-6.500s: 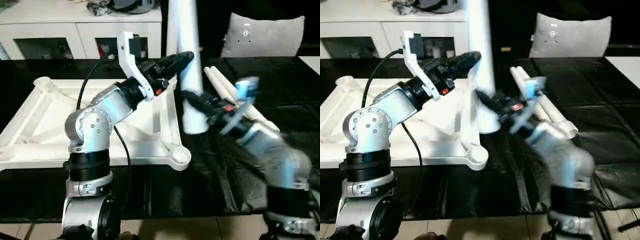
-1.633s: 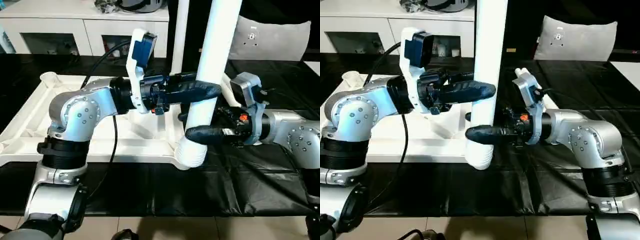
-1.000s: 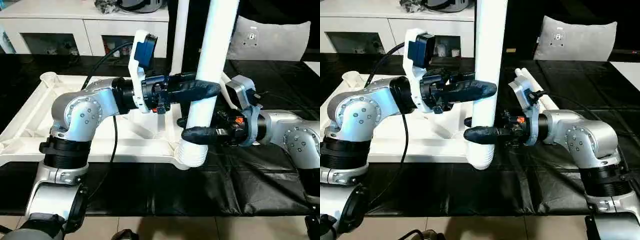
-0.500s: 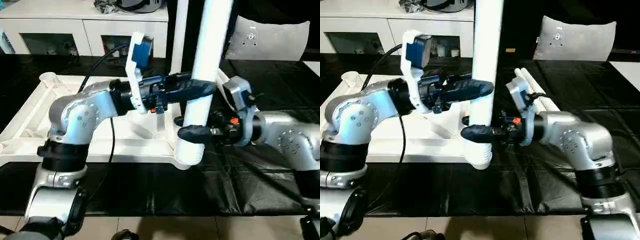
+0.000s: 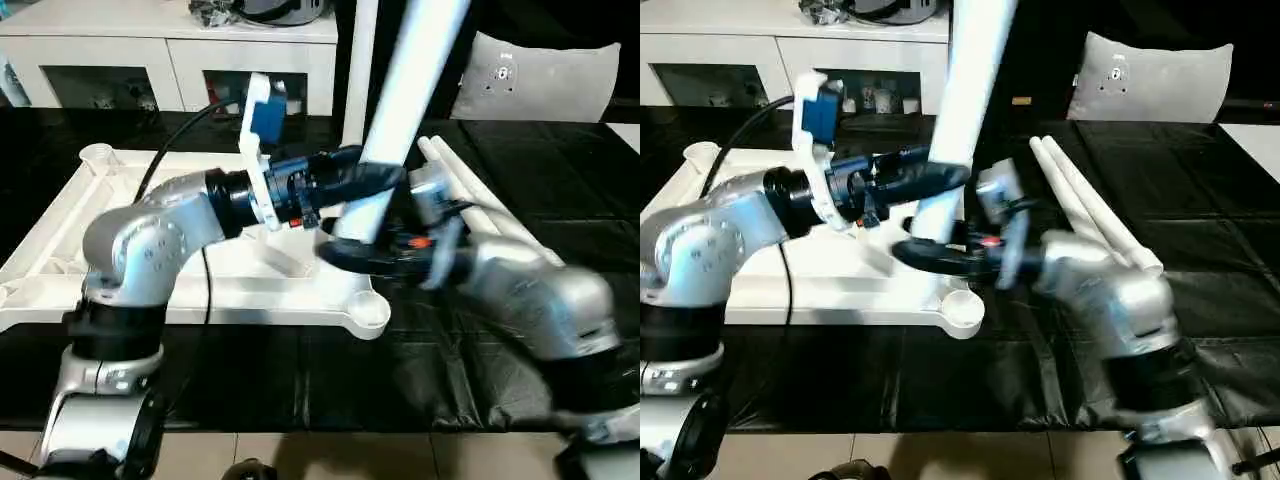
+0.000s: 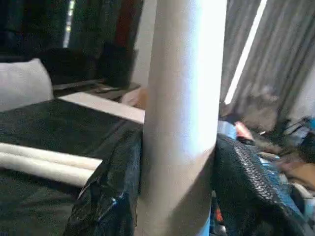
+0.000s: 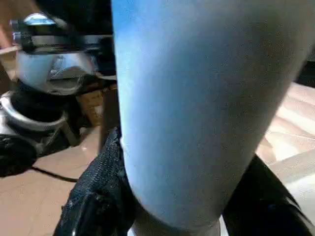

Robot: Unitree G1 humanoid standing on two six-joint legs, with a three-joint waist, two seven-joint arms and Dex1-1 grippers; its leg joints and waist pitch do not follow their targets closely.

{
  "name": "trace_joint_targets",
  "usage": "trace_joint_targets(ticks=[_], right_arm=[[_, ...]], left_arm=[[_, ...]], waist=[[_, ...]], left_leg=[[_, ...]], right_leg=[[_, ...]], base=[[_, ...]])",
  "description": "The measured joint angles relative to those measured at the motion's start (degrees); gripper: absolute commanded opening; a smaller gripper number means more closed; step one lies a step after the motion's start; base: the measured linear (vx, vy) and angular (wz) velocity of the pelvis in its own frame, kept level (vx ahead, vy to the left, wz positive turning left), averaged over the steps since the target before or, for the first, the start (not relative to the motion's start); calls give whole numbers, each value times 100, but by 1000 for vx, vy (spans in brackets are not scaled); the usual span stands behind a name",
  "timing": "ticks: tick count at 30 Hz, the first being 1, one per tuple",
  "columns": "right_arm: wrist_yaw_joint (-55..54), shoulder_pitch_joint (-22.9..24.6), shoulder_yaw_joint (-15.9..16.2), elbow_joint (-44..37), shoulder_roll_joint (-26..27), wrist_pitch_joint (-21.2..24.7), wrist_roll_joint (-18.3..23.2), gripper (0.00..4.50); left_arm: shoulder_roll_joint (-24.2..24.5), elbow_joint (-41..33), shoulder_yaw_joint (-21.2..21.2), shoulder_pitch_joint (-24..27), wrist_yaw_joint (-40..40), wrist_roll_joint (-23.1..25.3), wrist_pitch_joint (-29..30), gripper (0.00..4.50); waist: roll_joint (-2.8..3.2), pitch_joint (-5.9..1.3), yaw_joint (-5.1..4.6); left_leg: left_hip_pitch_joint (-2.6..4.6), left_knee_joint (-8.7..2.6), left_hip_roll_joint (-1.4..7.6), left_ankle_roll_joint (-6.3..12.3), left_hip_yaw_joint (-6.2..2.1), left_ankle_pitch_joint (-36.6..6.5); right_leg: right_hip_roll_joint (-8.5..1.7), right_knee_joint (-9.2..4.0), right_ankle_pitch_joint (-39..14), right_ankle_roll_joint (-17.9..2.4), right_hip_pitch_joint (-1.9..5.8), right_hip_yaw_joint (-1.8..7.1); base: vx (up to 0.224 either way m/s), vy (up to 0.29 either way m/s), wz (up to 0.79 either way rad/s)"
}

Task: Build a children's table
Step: Pick table leg

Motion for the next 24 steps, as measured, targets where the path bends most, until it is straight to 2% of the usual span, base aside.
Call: trace_joint_targets(ticks=[4,10,12,13,18,24], right_arm=[[-503,144,-3,41,231,-299,-321,192],[-855,241,2,81,340,-527,-558,192],[-1113,272,3,90,329,-593,-769,192],[-1168,285,3,96,302,-593,-839,192],[-1219,394,60,97,192,-577,-1017,192],[-1341,582,244,99,183,-541,-1225,192]], left_arm=[[-22,-58,-261,142,173,526,-576,255],[-82,-98,-431,277,350,922,-1014,255],[-60,-112,-469,306,484,1039,-1040,254],[-29,-112,-467,355,521,1066,-1047,283],[11,-94,-488,526,615,1260,-1132,321],[-72,-120,-420,984,807,1281,-1239,361]], waist=[[0,0,-22],[0,0,-29],[0,0,-30],[0,0,-38],[0,0,-60],[-9,-1,-140]], left_leg=[[4,-1,0,-3,0,1],[3,-3,0,-4,0,2],[3,-3,0,-4,0,2],[3,-2,-1,-5,0,2],[3,-3,-1,-5,0,2],[3,-3,-1,-5,0,2]], right_leg=[[0,0,4,5,0,3],[1,0,4,6,-1,3],[1,0,5,7,-1,4],[1,0,6,9,-1,5],[1,0,7,11,-1,5],[1,-2,7,11,-1,5]], base=[[0,0,0],[0,0,0],[0,0,0],[0,0,0],[0,0,0],[0,0,0]])
